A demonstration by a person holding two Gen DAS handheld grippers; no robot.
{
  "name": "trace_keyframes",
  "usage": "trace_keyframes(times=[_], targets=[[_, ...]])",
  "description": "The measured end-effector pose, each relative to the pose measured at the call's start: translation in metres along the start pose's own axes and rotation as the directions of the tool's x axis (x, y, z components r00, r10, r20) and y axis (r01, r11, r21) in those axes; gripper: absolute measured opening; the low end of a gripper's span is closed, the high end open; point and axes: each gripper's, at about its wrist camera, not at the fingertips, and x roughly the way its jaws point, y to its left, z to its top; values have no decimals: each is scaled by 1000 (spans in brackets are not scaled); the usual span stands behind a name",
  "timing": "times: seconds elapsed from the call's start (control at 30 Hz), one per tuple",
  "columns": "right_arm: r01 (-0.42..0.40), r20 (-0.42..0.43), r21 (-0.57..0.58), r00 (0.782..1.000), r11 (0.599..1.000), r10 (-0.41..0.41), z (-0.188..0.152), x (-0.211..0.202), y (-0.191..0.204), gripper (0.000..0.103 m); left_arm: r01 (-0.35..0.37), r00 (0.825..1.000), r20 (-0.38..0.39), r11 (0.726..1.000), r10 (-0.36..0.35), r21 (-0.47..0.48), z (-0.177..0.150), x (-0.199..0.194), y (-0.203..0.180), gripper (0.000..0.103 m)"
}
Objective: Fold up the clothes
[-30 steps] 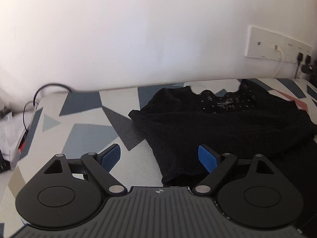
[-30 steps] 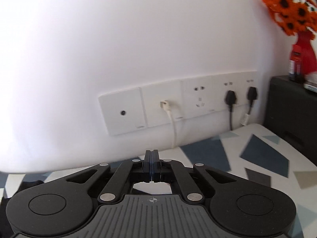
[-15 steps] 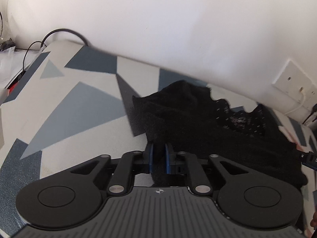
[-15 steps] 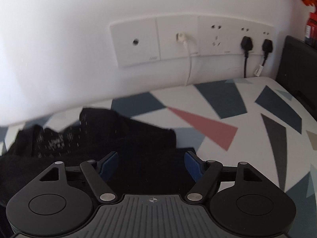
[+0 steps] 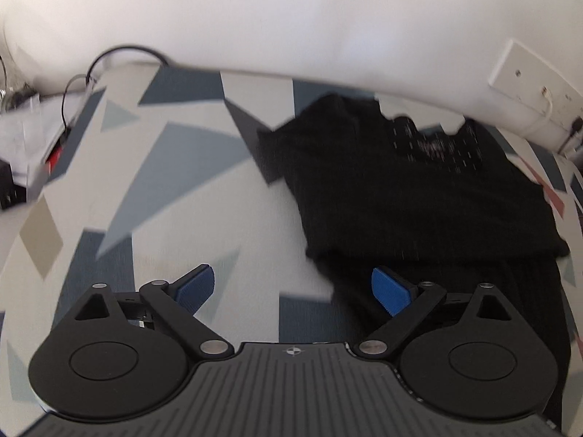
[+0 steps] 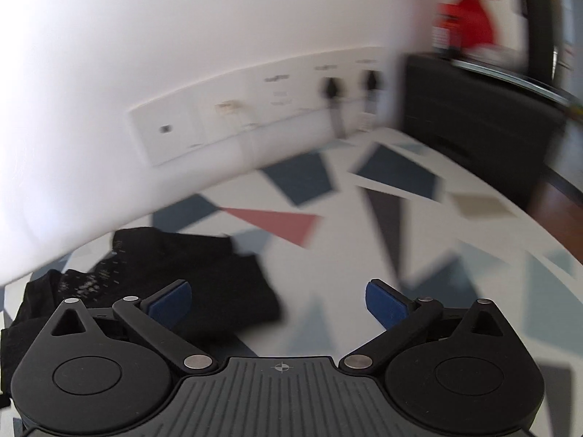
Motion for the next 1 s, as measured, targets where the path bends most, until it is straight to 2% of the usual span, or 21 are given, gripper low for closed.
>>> trace_keyframes(times=[0.1, 0.2, 0.37, 0.5, 0.7, 0.77, 0.83, 1.0], targets=[[28, -11, 26, 1000, 999, -28, -22, -32, -27, 102, 8, 1000, -27, 999, -7, 36, -22, -15, -1, 95], [31, -52, 10, 998, 999, -31, -44, -53, -37, 102, 20, 999, -37, 998, -18, 57, -48, -35, -2, 97], [-11, -52, -65, 999, 998, 8, -74, -88, -32, 102, -21, 998, -55, 999, 24, 47, -94, -62, -9, 98], [-90, -107, -154, 992, 984, 74, -90, -107, -28, 102, -49, 996, -69, 998, 52, 44, -127, -80, -28, 98], [-87, -143, -172, 988, 981, 62, -124, -146, -57, 102, -41, 989, -139, 996, 51, 77, -176, -89, -54, 100], [-81, -157, -179, 986, 981, 53, -131, -153, -66, 102, -45, 986, -160, 997, 54, 61, -187, -87, -57, 101], [-79, -173, -192, 984, 978, 45, -137, -158, -74, 102, -59, 986, -149, 996, 68, 64, -195, -88, -60, 102], [-97, -208, -203, 977, 974, 54, -139, -159, -83, 102, -64, 985, -155, 994, 78, 93, -196, -88, -63, 103]])
